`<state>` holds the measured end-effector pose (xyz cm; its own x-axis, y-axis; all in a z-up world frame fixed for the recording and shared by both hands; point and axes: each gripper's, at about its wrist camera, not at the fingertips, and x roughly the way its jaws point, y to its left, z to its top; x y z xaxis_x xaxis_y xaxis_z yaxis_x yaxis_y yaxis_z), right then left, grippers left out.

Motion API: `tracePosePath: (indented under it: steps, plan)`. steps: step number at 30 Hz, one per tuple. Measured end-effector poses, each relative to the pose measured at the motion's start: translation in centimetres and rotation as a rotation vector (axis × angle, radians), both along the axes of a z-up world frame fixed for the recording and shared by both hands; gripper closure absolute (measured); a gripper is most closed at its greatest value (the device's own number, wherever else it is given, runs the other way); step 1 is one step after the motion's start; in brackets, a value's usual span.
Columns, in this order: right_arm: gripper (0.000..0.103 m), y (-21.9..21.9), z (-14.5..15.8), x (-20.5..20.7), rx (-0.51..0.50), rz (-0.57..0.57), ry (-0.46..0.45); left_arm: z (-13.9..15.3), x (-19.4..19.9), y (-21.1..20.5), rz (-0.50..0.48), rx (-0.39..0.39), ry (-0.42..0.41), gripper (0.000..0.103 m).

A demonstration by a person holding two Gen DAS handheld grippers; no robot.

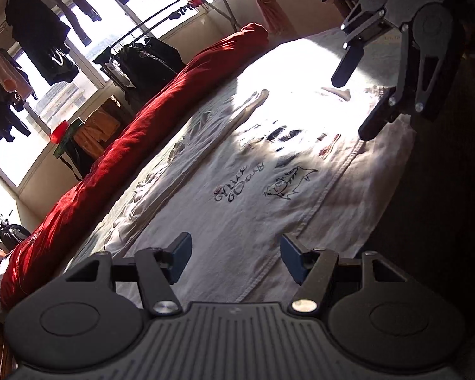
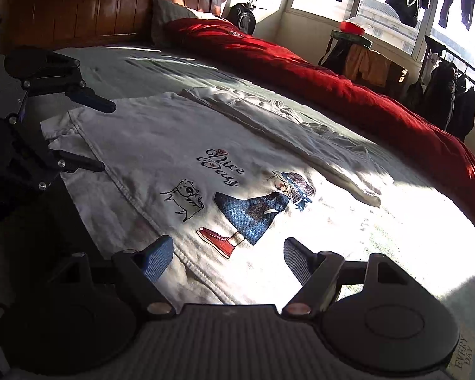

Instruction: Fold clothes

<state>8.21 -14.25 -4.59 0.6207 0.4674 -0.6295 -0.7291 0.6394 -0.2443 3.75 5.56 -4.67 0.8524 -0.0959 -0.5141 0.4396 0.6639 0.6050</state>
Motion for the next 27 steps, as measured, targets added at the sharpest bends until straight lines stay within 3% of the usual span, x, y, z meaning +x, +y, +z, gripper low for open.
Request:
tracePosePath:
  steps: [8, 12, 17, 27]
  plan:
    - [0.022, 4.1, -1.1, -3.2, -0.124, 0.158, -0.107, -3.3, -2.8, -1.2, -0.106, 0.192, -0.043, 0.037]
    - [0.022, 5.5, -1.5, -3.4, -0.138, 0.185, -0.096, -4.9, -2.2, -1.7, -0.114, 0.302, -0.071, 0.037]
    - [0.022, 5.9, -1.8, -3.6, -0.127, 0.176, -0.066, -5.4, -2.7, -2.2, -0.193, 0.349, -0.071, 0.037]
    - [0.022, 5.8, -1.5, -3.5, -0.101, 0.150, -0.038, -6.0, -1.5, -2.7, -0.194, 0.410, -0.136, 0.037]
